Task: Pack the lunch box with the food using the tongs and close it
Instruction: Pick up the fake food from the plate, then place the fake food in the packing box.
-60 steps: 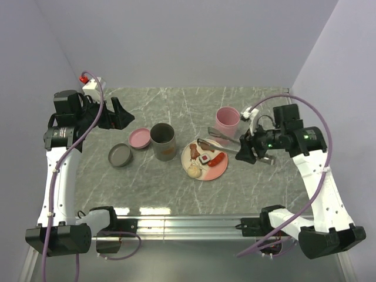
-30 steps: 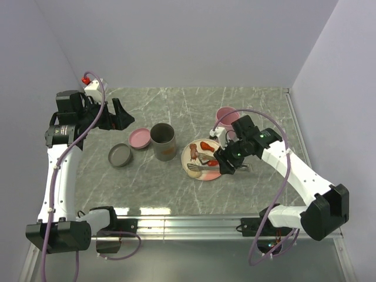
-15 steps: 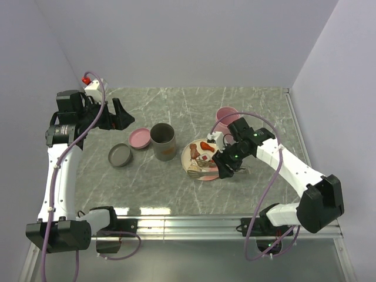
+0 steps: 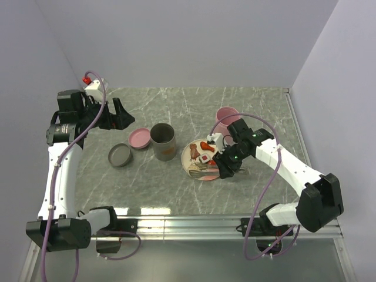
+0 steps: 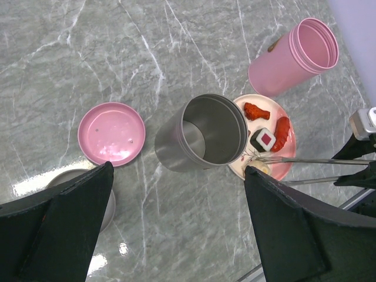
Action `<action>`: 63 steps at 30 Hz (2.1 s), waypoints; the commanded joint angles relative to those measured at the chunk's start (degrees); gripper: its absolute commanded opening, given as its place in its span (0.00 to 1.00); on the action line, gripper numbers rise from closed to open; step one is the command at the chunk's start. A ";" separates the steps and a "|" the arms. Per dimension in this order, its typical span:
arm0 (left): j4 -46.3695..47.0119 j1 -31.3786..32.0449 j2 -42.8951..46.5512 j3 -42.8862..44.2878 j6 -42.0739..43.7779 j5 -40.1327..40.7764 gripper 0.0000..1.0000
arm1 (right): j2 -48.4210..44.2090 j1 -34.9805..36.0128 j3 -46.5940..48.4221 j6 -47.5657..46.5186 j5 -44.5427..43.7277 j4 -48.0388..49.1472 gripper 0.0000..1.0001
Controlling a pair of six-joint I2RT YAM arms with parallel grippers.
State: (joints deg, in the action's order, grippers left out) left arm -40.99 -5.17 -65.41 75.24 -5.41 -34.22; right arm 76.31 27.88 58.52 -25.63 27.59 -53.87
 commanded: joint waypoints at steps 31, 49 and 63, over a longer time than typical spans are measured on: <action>2.06 -0.10 1.25 1.13 0.14 -1.47 0.99 | -7.33 -27.16 25.85 7.35 7.29 -3.96 0.38; 2.94 -0.10 2.12 -0.97 0.05 -1.64 0.99 | 2.87 -34.56 30.86 4.63 5.89 -9.67 0.39; 3.29 -0.11 2.30 -1.94 0.05 -1.73 0.99 | 4.81 -34.30 29.10 3.39 5.36 -9.68 0.54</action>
State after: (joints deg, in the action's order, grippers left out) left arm -39.81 -5.17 -64.34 73.49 -5.39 -34.72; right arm 80.73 -6.42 86.67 -21.37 32.75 -63.66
